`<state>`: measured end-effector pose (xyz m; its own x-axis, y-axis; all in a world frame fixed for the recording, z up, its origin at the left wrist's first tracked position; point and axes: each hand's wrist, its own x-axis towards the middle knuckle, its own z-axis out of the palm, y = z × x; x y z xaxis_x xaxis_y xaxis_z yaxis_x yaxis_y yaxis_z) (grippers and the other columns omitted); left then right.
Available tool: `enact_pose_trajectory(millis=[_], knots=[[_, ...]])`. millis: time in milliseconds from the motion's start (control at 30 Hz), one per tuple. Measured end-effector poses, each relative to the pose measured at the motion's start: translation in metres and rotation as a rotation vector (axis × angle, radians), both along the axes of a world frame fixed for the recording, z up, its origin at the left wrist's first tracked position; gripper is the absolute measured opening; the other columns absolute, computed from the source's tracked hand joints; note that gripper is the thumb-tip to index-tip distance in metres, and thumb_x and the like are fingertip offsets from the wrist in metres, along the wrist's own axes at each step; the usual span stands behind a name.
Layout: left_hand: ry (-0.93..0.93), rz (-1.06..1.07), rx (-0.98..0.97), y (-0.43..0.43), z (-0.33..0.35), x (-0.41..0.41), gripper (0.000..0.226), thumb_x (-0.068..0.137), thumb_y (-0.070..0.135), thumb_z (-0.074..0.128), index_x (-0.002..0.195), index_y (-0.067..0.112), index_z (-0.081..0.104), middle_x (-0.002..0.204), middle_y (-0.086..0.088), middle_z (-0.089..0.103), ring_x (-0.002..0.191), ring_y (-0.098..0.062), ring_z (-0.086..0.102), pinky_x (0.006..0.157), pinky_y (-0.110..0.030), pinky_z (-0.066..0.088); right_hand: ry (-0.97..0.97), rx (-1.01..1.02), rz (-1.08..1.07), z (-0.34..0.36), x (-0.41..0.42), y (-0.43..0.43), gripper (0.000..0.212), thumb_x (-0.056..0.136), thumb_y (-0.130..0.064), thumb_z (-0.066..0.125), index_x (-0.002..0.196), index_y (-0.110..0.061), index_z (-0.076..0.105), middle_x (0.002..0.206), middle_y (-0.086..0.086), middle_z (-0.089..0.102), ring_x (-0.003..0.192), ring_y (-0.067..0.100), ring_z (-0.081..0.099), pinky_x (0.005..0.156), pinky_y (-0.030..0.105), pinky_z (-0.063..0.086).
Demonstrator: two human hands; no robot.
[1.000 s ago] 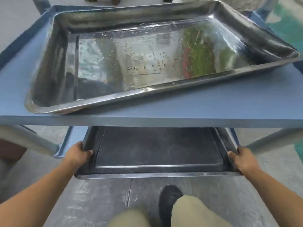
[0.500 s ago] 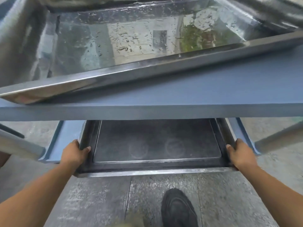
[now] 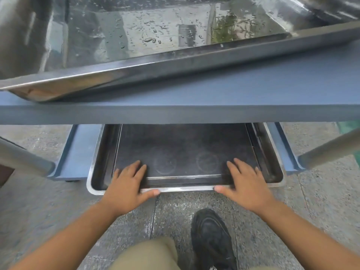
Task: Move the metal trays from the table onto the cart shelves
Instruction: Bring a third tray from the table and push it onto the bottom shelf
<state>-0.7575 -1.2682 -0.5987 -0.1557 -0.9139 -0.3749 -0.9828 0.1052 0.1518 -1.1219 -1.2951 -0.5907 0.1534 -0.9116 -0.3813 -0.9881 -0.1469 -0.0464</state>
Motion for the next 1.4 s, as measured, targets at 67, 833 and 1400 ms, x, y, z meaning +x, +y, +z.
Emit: enact_pose_trajectory(millis=[67,833,1400], knots=[[-0.063,-0.051,0.086,0.0,-0.006,-0.002,0.124,0.061,0.097,-0.001,0.157,0.019,0.011,0.166,-0.007,0.002,0.152,-0.025,0.003,0.121,-0.055,0.017,0.035,0.091,0.047,-0.008,0.008,0.004,0.122,0.061,-0.099,0.001,0.158,-0.025,0.01,0.167,0.005,0.004,0.152,0.028,0.009,0.12,0.055,0.012],[-0.115,0.181,0.03,-0.055,-0.024,-0.047,0.118,0.064,0.093,-0.004,0.157,0.02,0.011,0.166,-0.006,0.003,0.153,-0.027,0.002,0.113,-0.065,0.027,-0.069,0.147,0.114,-0.021,-0.019,-0.129,0.109,0.065,-0.094,0.039,0.155,-0.037,0.019,0.167,-0.003,0.006,0.153,0.023,0.006,0.12,0.052,0.013],[-0.053,0.285,0.131,-0.066,-0.014,-0.062,0.129,0.054,0.095,-0.006,0.157,0.018,0.004,0.166,-0.003,-0.007,0.153,-0.024,-0.008,0.11,-0.064,0.033,-0.413,0.304,-0.084,-0.01,-0.016,-0.165,0.085,0.047,-0.077,0.075,0.123,-0.044,0.055,0.123,-0.019,0.06,0.115,0.009,0.055,0.102,0.035,0.042]])
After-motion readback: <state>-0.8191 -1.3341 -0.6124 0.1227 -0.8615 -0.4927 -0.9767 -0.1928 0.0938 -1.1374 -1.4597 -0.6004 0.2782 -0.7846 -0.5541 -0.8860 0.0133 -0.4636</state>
